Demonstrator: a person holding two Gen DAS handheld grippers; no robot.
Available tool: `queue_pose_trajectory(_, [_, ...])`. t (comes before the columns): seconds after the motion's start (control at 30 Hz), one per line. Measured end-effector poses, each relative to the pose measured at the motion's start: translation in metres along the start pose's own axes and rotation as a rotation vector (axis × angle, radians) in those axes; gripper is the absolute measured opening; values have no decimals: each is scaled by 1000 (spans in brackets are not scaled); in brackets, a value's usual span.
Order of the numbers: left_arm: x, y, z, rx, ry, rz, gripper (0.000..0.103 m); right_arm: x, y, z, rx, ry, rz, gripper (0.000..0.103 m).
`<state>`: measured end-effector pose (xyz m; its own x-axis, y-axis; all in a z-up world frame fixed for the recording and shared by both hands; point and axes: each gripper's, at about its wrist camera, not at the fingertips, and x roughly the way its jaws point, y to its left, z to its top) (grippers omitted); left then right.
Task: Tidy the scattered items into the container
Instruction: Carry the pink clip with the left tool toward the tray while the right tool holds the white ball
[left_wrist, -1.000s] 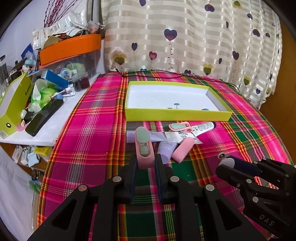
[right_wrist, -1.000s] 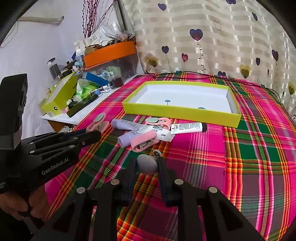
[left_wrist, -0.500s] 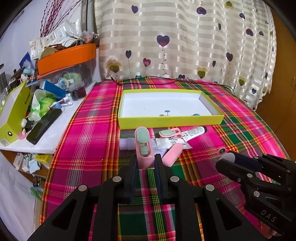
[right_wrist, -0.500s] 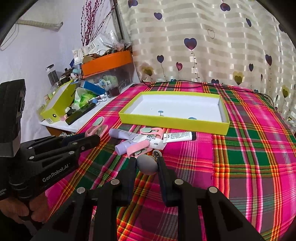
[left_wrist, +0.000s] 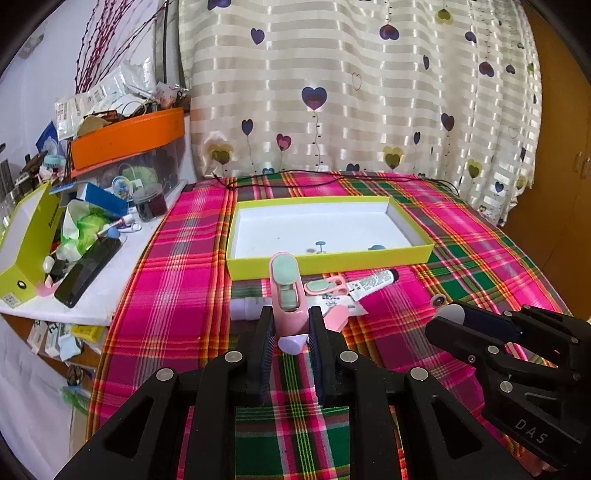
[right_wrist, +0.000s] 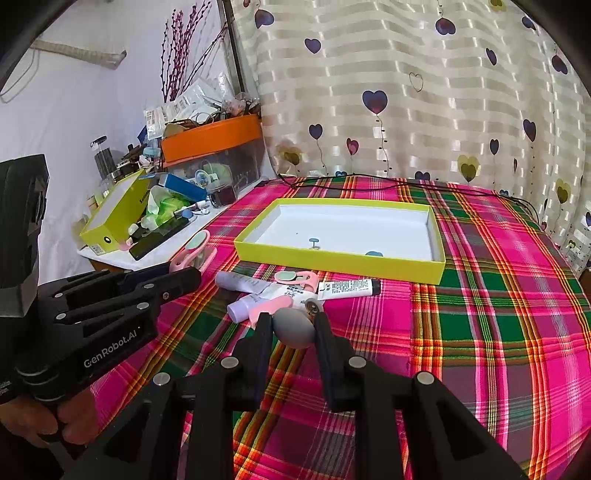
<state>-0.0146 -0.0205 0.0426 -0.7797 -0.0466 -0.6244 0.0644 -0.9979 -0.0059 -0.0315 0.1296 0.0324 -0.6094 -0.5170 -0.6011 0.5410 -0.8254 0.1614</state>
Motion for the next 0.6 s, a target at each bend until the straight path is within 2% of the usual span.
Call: queue_pose_trajectory(0.6, [3, -5, 9, 22, -13, -5, 19, -2, -3, 15, -14, -27, -15, 24])
